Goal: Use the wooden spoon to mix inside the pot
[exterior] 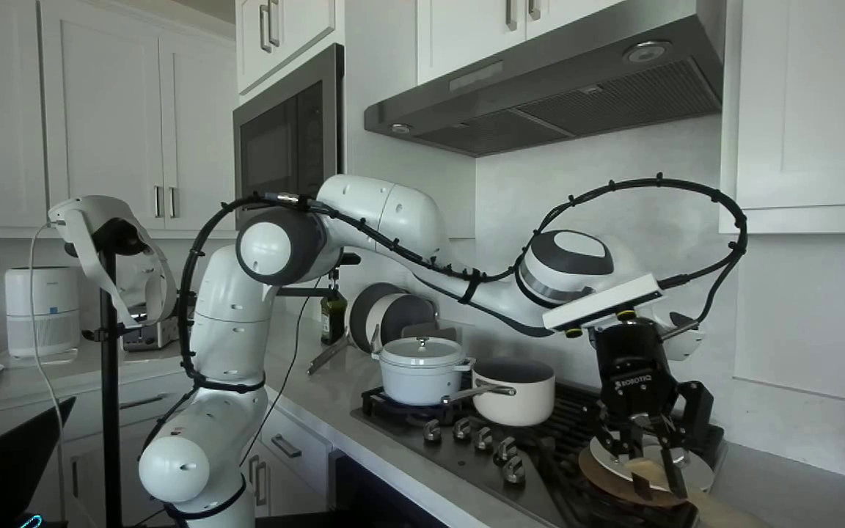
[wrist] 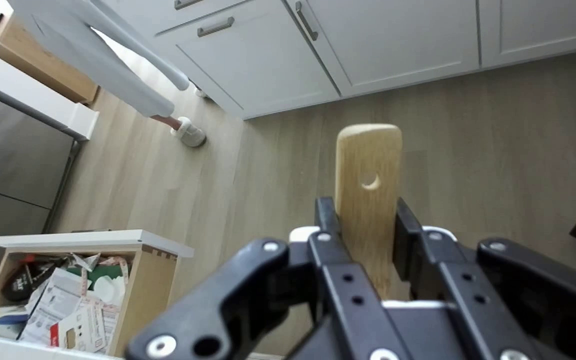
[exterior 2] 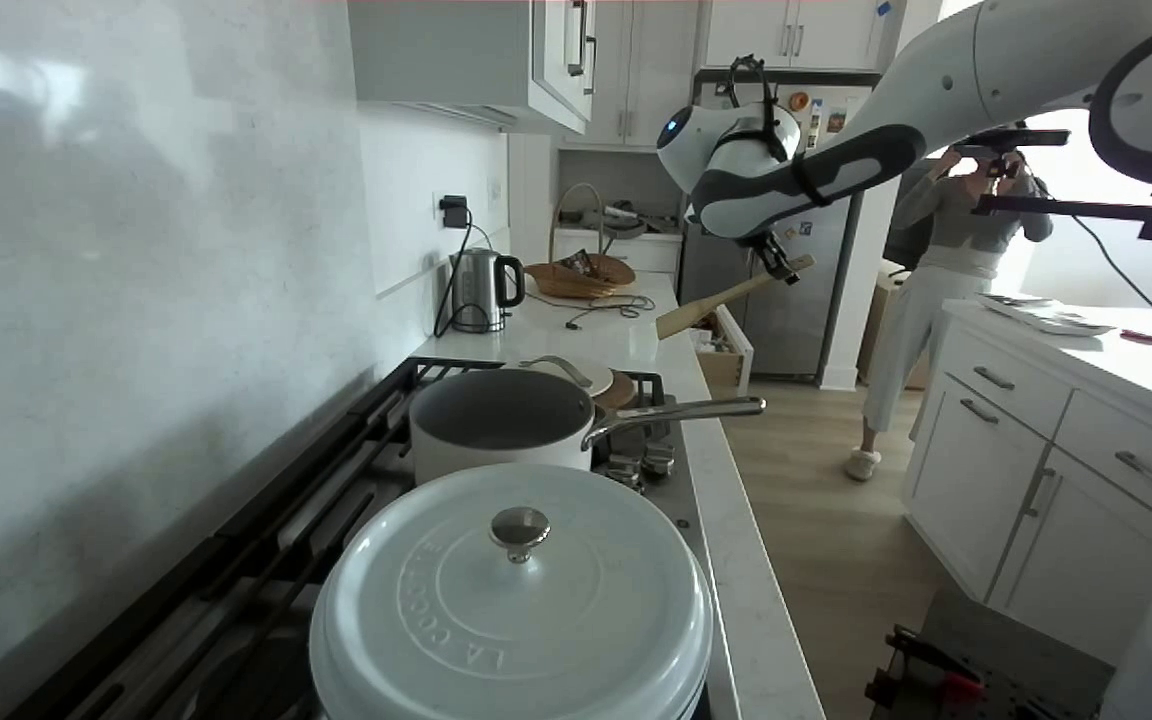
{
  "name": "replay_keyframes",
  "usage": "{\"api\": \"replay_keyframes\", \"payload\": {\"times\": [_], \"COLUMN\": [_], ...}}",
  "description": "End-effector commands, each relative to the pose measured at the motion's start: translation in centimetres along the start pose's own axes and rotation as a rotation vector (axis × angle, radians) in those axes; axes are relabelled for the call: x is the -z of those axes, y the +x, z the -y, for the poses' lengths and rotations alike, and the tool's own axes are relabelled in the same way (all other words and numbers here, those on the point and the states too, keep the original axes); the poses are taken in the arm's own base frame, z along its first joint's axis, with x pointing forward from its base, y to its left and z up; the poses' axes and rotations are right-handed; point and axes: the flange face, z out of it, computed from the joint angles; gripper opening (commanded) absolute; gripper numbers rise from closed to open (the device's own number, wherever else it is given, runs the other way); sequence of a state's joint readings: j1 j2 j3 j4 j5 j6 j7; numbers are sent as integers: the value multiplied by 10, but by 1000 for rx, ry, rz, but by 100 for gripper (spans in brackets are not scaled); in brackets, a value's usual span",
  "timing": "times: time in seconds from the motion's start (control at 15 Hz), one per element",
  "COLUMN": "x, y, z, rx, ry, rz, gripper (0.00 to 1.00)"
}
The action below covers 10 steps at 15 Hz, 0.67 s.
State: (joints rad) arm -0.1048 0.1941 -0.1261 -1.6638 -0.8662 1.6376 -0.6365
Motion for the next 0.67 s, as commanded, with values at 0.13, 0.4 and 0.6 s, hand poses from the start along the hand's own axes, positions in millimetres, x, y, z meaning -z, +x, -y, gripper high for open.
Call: {"api": "replay_keyframes", "payload": {"times": [0.13, 0.4, 0.6], "x": [0, 0, 19], "y": [0, 0, 16], "z": [0, 1, -4], "rx": [2, 3, 60], "ry": [2, 2, -37], "rz": [2, 3, 8], "gripper": [28, 28, 7]}}
